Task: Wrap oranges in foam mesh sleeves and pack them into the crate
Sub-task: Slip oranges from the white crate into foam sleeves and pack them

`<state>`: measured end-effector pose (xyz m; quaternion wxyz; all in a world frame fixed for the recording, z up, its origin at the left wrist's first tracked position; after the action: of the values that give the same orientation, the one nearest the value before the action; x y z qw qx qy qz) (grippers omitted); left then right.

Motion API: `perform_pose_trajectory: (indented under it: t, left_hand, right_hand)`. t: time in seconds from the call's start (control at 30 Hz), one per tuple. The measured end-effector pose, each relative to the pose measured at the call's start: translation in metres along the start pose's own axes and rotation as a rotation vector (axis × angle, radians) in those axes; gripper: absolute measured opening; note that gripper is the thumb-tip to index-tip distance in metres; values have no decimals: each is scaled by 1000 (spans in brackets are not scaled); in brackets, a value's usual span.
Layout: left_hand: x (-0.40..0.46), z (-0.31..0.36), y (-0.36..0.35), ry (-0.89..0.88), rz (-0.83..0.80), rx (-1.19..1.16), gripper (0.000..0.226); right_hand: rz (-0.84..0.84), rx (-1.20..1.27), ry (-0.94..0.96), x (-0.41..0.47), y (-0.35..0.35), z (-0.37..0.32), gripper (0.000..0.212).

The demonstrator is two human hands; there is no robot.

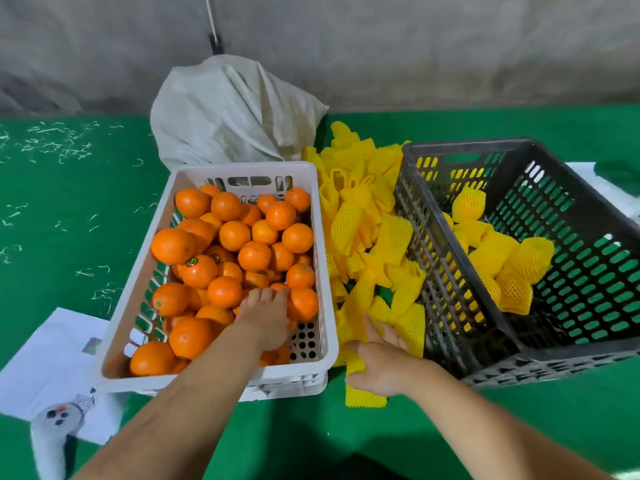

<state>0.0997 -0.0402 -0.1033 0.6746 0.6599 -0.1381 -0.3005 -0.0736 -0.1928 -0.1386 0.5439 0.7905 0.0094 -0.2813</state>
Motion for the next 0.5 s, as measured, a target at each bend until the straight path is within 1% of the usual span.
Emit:
perform_pose_trajectory:
  t: [0.03,0.07,0.13,0.2,0.27,0.33,0.43,0.47,0.5]
  left_hand:
    - [-2,2,-11,16,-98,50,87]
    - [-2,6,-16,27,-137,61,93]
    - [3,13,-15,20,-121,14,99]
    - [8,20,-9,-47,-91,-63,98]
    - [8,22,-3,-100,-20,-120,83]
    - [8,21,4,-122,88,-117,69]
    - [5,23,17,-131,212,-67,68]
    - [4,22,22,-125,268,-89,69]
    - [2,20,29,-107,333,-163,69]
  right_hand:
    - [-2,-10,-15,2,-2,0,73]
    - [28,11,-34,4,-2,0,76]
    - [127,78,-70,9,3,1,75]
    - [213,131,-90,13,9,2,74]
    - [292,207,-122,16,14,7,71]
    - [344,275,-173,18,17,13,66]
    - [315,329,-244,17,14,23,67]
    - [328,361,-253,15,16,25,66]
    - [388,407,-251,13,21,26,63]
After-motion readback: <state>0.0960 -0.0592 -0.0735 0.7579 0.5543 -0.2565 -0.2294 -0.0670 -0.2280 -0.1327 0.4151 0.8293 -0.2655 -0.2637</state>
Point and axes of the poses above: each hand's wrist, its own x-axis towards the middle knuckle, its own y-axis out of the back of the hand, z = x × y, the point moved 6 cm from there along x, towards the middle knuckle, and after that the axes turned 15 degrees about z, right-handed, at the moved point
